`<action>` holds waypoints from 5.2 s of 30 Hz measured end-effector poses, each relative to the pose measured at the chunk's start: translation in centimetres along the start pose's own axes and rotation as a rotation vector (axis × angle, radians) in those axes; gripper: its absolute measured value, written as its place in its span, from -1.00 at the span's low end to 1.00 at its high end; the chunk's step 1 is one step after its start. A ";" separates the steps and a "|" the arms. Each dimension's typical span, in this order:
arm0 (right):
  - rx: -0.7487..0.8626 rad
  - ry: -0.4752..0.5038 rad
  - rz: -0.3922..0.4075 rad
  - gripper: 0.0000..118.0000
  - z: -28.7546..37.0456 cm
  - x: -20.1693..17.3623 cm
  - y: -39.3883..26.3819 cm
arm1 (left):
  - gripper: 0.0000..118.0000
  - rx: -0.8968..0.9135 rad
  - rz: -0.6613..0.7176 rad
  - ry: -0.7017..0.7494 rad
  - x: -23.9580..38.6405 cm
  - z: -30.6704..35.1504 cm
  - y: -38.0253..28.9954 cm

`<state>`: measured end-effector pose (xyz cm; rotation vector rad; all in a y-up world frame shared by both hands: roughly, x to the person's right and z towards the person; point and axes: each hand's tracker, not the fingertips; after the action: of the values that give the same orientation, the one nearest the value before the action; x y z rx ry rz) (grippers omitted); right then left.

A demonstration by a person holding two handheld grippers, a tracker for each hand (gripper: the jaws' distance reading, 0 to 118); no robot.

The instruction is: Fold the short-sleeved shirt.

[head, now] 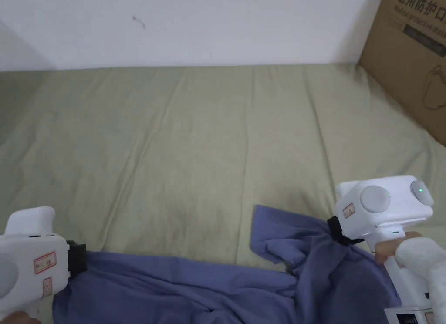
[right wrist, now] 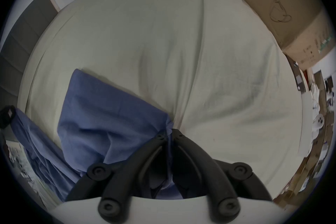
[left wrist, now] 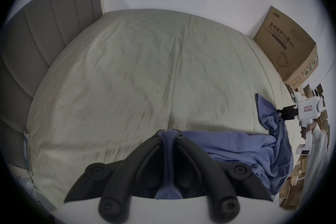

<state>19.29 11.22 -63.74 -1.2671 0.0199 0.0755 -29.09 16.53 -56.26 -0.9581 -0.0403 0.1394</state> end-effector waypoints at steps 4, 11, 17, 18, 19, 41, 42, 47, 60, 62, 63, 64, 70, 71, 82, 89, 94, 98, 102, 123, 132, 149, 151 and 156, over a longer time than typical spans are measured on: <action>0.131 0.119 -0.216 -0.96 4.3 2.1 0.5 | -0.92 0.039 -0.043 -0.001 -0.4 3.1 1.3; 0.389 0.103 -0.360 -0.96 18.9 6.2 1.5 | -0.91 0.217 -0.030 0.044 -1.9 11.5 7.1; 0.573 0.192 -0.395 -0.96 30.8 7.1 3.9 | -0.91 0.372 -0.048 0.035 -1.5 18.7 14.1; 0.592 0.191 -0.399 -0.96 32.5 7.0 4.6 | -0.91 0.389 -0.056 0.033 -1.3 19.7 15.4; 0.612 0.189 -0.398 -0.96 34.0 6.7 5.4 | -0.91 0.406 -0.064 0.039 -0.9 20.4 16.9; 0.940 0.164 -0.367 -0.96 49.8 3.1 18.1 | -0.91 0.723 -0.064 0.115 -0.9 29.8 35.0; 0.927 0.168 -0.367 -0.96 48.8 3.1 18.4 | -0.91 0.709 -0.077 0.120 -0.8 28.7 35.0; 0.754 0.143 -0.399 -0.96 38.8 4.0 20.8 | -0.91 0.576 -0.118 0.165 -1.2 18.9 35.0; 0.117 0.018 -0.476 -0.96 0.3 2.9 16.6 | -0.92 0.007 -0.091 0.232 -3.5 -15.1 16.8; 0.067 0.034 -0.491 -0.96 -2.3 2.6 14.3 | -0.92 0.027 -0.098 0.238 -4.2 -16.4 14.9; 0.032 0.021 -0.512 -0.96 -3.2 2.7 13.5 | -0.92 0.020 -0.084 0.240 -4.7 -16.6 14.5; 0.031 0.048 -0.524 -0.96 -3.4 2.8 12.9 | -0.91 0.016 -0.062 0.244 -5.2 -16.4 14.1; 0.162 0.141 -0.542 -0.96 2.6 3.5 8.1 | -0.92 0.141 -0.092 0.197 -6.0 -9.6 12.5; 0.184 0.175 -0.544 -0.96 3.9 3.8 6.8 | -0.91 0.172 -0.097 0.180 -6.0 -7.7 11.7; 0.213 0.160 -0.465 -0.96 12.7 1.2 -16.2 | -0.91 0.172 -0.188 0.109 -8.7 8.9 -7.4; 0.142 0.153 -0.465 -0.96 11.4 -1.7 -27.8 | -0.89 0.067 -0.172 0.120 -12.0 10.4 -17.9; 0.189 0.166 -0.478 -0.88 11.4 -2.9 -29.3 | 0.09 0.057 -0.075 0.123 -12.7 10.9 -20.1; 0.278 0.155 -0.442 0.51 14.1 -3.7 -30.0 | 0.81 0.161 -0.005 0.049 -13.0 14.8 -21.3; 0.368 0.137 -0.364 0.47 16.9 -5.1 -31.9 | 0.28 0.178 0.016 0.010 -13.1 17.6 -23.6; 0.305 0.096 -0.322 -0.62 14.6 -6.6 -34.8 | -0.83 0.013 0.024 0.044 -12.6 8.8 -21.9; 0.111 -0.014 -0.246 -0.32 7.5 -4.6 -29.7 | -0.88 0.012 -0.011 0.044 -12.5 10.2 -21.7; 0.287 0.159 -0.427 -0.86 12.3 -1.3 -18.8 | -0.86 0.053 -0.105 0.038 -10.4 9.3 -11.0; 0.257 0.153 -0.446 -0.82 10.0 -1.0 -15.9 | -0.32 0.045 -0.100 0.040 -10.1 7.0 -9.3; 0.168 0.051 -0.459 0.51 7.7 -1.2 -12.9 | 0.54 -0.005 -0.047 0.116 -11.4 4.8 -8.4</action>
<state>18.73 14.65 -49.14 -1.0796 -0.2163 -0.3484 -40.02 14.14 -46.27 -0.9684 0.0440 0.0403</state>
